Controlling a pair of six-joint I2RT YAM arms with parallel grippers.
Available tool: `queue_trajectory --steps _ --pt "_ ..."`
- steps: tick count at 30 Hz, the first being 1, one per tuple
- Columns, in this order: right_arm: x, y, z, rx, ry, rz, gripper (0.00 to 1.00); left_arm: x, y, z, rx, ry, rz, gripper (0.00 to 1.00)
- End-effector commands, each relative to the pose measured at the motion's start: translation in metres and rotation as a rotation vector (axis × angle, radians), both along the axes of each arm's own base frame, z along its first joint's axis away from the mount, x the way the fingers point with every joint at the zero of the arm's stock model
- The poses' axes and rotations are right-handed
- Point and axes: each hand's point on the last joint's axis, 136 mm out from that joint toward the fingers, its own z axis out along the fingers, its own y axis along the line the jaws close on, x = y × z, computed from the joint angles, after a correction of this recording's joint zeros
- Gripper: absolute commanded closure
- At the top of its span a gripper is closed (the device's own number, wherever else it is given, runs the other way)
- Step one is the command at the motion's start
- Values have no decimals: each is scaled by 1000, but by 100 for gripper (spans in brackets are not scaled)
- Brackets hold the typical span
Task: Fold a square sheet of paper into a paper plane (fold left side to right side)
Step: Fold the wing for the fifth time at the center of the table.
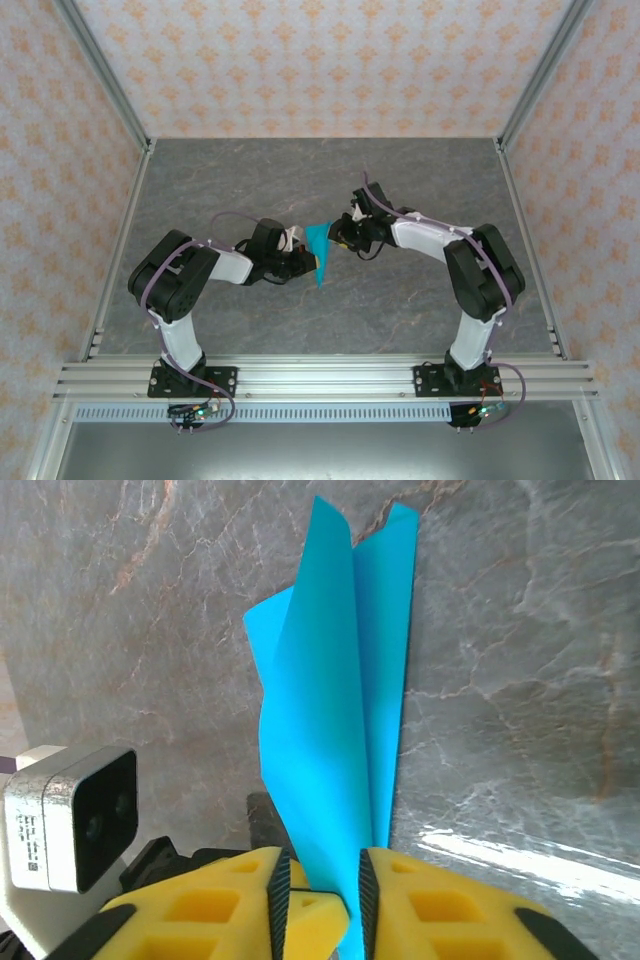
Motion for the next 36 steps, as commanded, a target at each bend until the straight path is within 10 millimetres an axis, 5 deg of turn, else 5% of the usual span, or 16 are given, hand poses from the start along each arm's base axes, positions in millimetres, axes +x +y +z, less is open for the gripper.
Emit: queue_trajectory --steps 1,17,36 --pt "2 21 3 85 -12 29 76 0 10 -12 36 23 27 100" --pt "9 40 -15 129 30 40 81 -1 14 -20 61 47 29 100" --pt "19 35 -36 37 26 48 81 -2 13 -25 74 66 17 100"
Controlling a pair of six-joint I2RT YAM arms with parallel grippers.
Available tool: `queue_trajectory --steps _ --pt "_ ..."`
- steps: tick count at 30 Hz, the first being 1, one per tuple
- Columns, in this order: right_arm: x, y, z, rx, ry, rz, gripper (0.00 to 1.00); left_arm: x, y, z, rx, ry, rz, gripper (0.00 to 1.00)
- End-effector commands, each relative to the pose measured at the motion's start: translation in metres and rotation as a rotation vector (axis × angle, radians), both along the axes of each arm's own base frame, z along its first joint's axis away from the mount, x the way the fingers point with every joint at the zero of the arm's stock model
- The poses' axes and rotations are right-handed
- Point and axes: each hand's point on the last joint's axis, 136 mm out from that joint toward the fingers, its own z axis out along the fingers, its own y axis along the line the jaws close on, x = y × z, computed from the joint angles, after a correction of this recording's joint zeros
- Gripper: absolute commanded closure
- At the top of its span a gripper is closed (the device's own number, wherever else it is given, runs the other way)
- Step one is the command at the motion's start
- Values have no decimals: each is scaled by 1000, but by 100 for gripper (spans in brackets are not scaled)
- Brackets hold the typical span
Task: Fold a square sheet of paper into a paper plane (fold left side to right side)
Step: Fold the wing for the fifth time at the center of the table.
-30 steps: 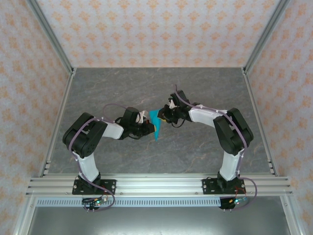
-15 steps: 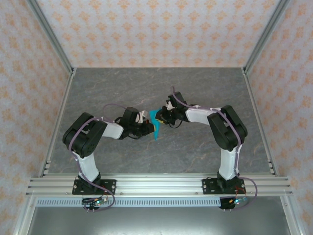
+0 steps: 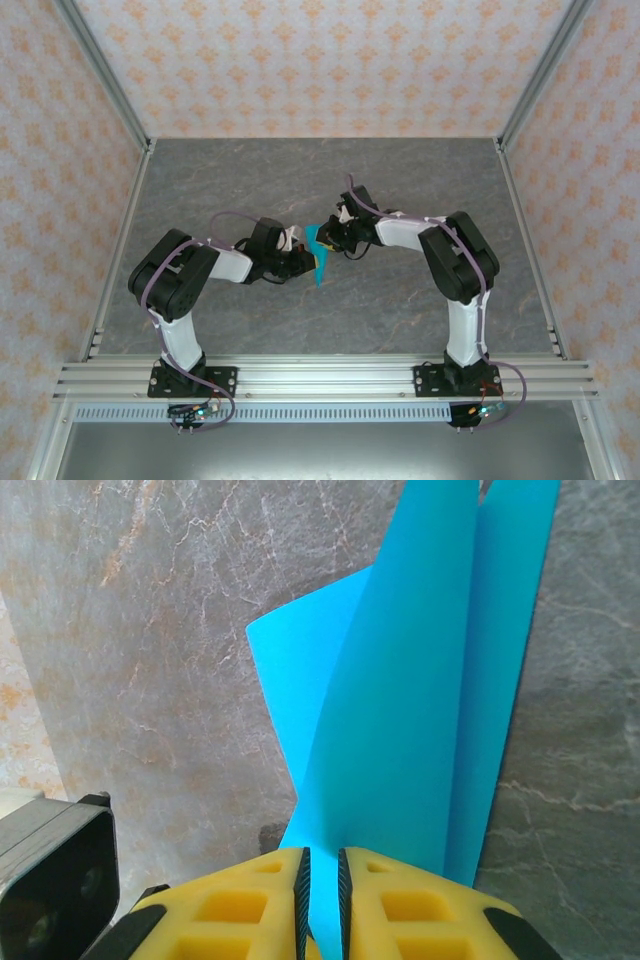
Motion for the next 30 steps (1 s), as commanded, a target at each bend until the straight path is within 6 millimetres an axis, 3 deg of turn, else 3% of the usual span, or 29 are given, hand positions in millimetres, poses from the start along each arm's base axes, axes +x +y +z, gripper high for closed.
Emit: queue_trajectory --steps 1,18,30 --pt "5 1 -5 -32 -19 6 81 -4 10 -22 69 49 10 100" --pt "4 -3 -24 -77 6 8 81 -5 10 -23 68 53 7 100" --pt "-21 -32 -60 -237 139 -9 81 -7 11 -14 68 39 1 97"
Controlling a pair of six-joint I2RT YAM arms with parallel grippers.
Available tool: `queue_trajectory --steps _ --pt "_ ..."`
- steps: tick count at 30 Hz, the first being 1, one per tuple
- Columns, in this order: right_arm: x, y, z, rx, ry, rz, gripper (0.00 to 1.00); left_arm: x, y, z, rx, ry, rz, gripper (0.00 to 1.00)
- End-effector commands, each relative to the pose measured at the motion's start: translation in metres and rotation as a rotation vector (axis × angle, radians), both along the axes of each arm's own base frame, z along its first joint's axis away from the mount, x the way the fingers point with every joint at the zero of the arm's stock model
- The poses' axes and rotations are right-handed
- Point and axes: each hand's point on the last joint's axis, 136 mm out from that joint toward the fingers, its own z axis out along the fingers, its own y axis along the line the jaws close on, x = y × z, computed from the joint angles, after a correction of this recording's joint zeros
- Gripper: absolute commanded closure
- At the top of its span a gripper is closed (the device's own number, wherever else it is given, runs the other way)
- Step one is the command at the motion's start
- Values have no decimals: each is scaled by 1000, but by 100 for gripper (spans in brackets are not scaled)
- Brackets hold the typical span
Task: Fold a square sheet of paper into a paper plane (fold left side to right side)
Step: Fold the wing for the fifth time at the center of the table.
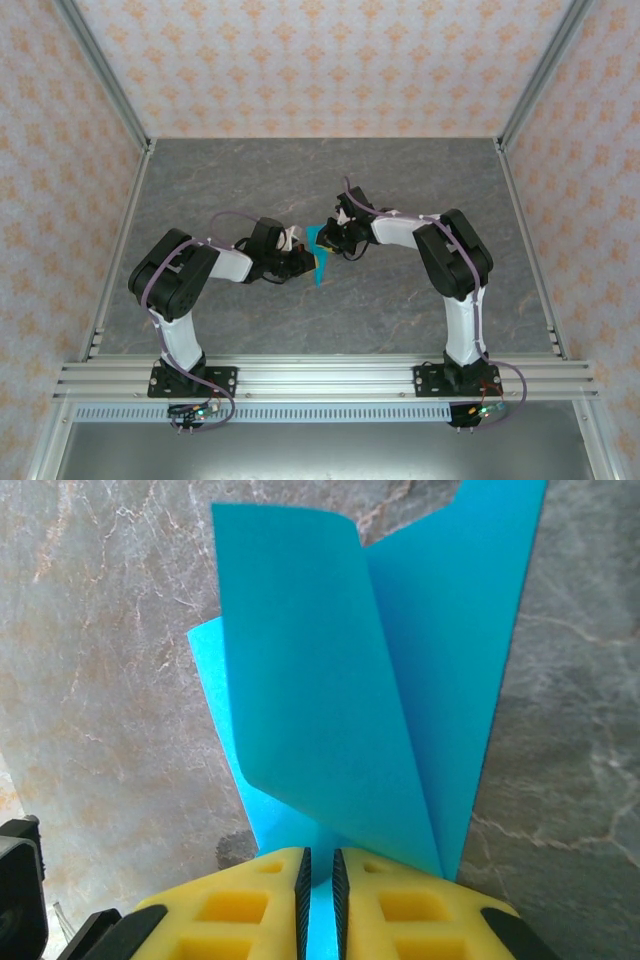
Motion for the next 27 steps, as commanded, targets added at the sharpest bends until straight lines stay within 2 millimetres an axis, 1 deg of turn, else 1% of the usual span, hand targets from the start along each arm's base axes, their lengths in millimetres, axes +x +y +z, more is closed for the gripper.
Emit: queue_trajectory --steps 1,7,13,15,18,20,22,27 --pt "-23 -29 -45 -173 121 -18 81 -7 11 -12 67 35 8 96" --pt "-26 -32 -53 -196 153 -23 81 -9 13 2 65 18 4 86" --pt "-25 -31 -53 -193 153 -19 81 -16 19 17 80 0 11 75" --pt "-25 -31 -53 -190 153 -20 81 -18 18 26 62 -15 1 76" --pt "-25 -30 -52 -188 152 -19 81 -19 10 44 -1 -39 -27 83" --pt "-25 -30 -53 -188 152 -19 81 -18 4 49 -38 -39 -44 86" --pt "-24 -29 -53 -186 150 -18 81 -16 -2 50 -65 -31 -57 87" --pt "-23 -29 -52 -185 149 -17 81 -9 -11 41 -103 0 -63 88"
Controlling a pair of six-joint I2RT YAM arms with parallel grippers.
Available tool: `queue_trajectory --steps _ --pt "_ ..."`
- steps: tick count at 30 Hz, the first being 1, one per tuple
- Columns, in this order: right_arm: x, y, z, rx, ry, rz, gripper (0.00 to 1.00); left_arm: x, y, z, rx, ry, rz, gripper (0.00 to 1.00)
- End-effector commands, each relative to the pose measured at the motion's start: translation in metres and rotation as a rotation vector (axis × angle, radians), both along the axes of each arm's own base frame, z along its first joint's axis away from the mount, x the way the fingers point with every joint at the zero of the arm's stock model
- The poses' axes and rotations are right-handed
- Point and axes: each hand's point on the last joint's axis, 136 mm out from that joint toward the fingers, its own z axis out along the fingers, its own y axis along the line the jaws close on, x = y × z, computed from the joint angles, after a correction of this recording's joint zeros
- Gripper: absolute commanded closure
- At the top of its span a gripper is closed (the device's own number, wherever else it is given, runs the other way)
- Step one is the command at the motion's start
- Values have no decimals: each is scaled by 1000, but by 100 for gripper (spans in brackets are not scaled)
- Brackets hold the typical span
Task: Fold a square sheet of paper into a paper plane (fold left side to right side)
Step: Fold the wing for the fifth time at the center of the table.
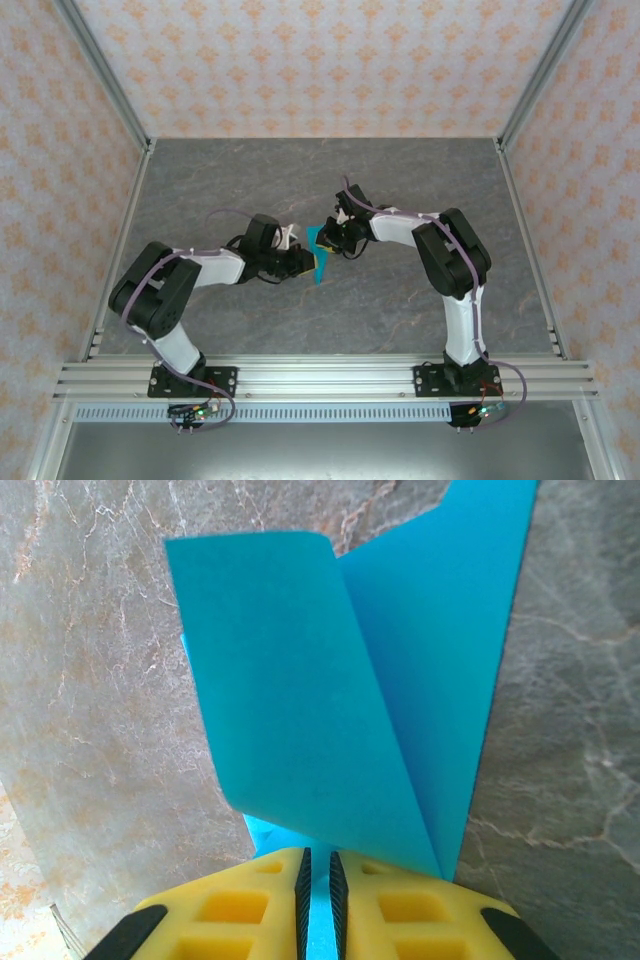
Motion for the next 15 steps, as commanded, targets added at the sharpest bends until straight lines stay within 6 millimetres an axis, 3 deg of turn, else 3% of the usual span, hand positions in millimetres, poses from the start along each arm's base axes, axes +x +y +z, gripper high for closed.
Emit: queue_trajectory --steps 1,15 --pt "-23 -29 -50 -167 118 -16 81 11 -12 7 -71 -8 -16 88" --pt "-22 -28 -50 -168 120 -14 81 9 -22 6 -52 -13 -61 92"
